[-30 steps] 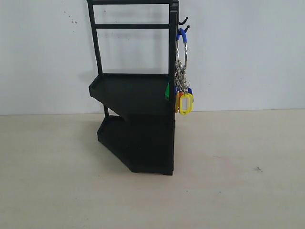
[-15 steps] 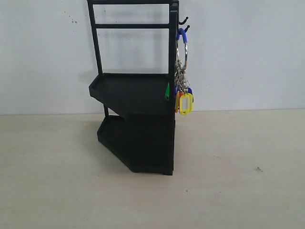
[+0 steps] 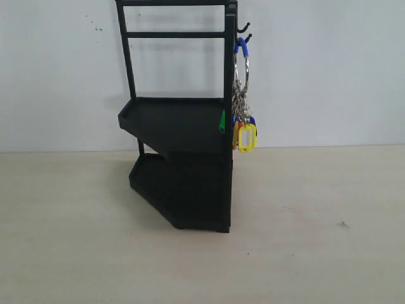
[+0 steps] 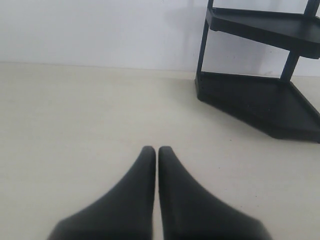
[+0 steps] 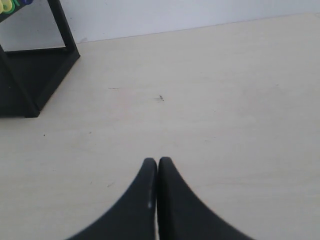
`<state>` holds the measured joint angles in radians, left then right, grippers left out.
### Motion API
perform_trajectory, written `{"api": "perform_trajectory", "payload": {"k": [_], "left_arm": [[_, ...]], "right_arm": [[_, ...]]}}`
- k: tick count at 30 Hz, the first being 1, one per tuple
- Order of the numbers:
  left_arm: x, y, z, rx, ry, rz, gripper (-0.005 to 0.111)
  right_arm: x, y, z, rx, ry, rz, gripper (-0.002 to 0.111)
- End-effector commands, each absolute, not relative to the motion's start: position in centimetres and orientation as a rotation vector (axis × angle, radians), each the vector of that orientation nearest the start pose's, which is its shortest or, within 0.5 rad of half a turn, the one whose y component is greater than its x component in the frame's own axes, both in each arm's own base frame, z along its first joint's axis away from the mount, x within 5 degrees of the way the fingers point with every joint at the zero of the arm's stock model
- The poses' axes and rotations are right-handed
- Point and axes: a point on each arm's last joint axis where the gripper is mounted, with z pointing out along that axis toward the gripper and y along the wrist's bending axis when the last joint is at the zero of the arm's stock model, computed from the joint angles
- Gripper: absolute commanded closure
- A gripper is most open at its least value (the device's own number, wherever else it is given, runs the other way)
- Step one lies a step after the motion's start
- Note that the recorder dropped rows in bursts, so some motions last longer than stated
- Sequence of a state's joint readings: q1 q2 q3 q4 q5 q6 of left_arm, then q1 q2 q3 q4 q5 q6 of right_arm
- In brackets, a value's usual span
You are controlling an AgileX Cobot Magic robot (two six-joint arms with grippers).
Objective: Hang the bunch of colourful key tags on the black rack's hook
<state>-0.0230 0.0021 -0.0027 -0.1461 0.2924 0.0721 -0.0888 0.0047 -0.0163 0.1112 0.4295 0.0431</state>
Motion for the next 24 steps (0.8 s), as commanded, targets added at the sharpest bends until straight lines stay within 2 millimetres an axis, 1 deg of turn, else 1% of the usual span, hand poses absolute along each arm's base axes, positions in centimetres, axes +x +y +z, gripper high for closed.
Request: {"api": "perform_trajectory", "payload": {"k": [1, 6, 8, 24], "left_arm": [[5.45, -0.48, 18.73, -0.005, 1.771, -0.094, 0.102], [5.45, -0.48, 18.73, -0.005, 1.771, -0.094, 0.102], [5.45, -0.48, 18.73, -0.005, 1.771, -0.094, 0.102], [5.45, -0.48, 18.73, -0.005, 1.771, -0.094, 0.102]], "right_arm": [[5.13, -0.11, 17.96, 0.189, 1.883, 0.067, 0.108], [5.28, -0.36, 18.02, 0.151, 1.843, 0.004, 0.108], [5.34, -0.40, 18.25, 0.150, 1.818, 0.002, 0.108], [5.33, -0.39, 18.19, 0.151, 1.825, 0.002, 0.108]]}}
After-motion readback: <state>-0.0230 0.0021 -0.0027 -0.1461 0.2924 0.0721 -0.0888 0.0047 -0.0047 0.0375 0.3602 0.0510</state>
